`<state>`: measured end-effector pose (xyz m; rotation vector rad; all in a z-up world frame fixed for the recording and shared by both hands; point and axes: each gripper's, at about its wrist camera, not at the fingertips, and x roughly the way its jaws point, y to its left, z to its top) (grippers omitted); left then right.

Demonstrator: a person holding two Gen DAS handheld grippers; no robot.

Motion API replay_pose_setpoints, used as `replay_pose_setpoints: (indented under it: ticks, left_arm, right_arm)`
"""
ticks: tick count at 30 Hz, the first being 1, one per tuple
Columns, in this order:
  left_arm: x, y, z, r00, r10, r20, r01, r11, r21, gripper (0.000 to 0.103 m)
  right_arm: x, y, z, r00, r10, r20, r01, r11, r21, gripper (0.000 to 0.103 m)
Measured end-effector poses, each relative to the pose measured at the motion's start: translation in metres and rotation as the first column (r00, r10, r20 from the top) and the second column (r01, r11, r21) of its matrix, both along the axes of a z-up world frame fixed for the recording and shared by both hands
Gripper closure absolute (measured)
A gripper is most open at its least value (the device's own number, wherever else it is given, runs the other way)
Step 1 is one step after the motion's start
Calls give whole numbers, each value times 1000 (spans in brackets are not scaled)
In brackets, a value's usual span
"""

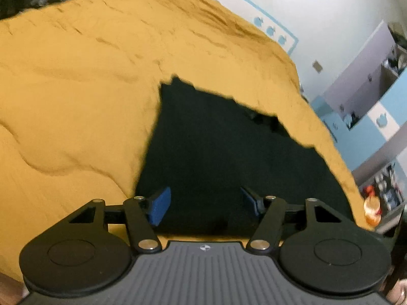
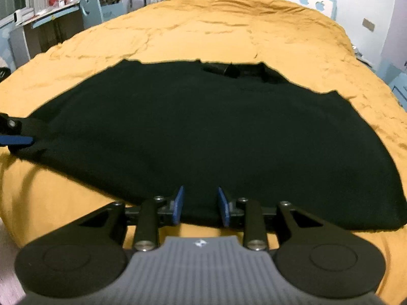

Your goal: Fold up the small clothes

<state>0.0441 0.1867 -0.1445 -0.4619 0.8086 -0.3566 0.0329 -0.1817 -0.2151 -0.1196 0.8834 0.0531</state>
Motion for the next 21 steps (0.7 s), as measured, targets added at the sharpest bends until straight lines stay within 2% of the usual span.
replay_pose_setpoints:
  ticks: [3, 5, 8, 12, 18, 21]
  left_arm:
    - [8, 23, 15, 999, 37, 14, -37, 999, -7, 30]
    - [17, 35, 22, 999, 47, 13, -47, 999, 0, 30]
    - [33, 46, 24, 999, 51, -2, -51, 999, 6, 30]
    - [54, 53, 15, 998, 31, -47, -33, 999, -44, 30]
    - [84, 58, -9, 994, 2, -106, -16, 992, -125, 30]
    - [104, 62, -16, 994, -2, -105, -11, 993, -121, 30]
  right_arm:
    - [-4, 21, 14, 993, 102, 52, -104, 994, 33, 54]
    - [-9, 43, 19, 978, 186, 92, -189, 982, 23, 46]
    - [-17, 84, 14, 931, 345, 122, -341, 939, -53, 46]
    - [-23, 125, -2, 869, 487, 87, -477, 872, -111, 46]
    - [-22, 166, -17, 818, 562, 124, -530, 819, -221, 46]
    - [-20, 187, -23, 793, 589, 157, -533, 795, -289, 46]
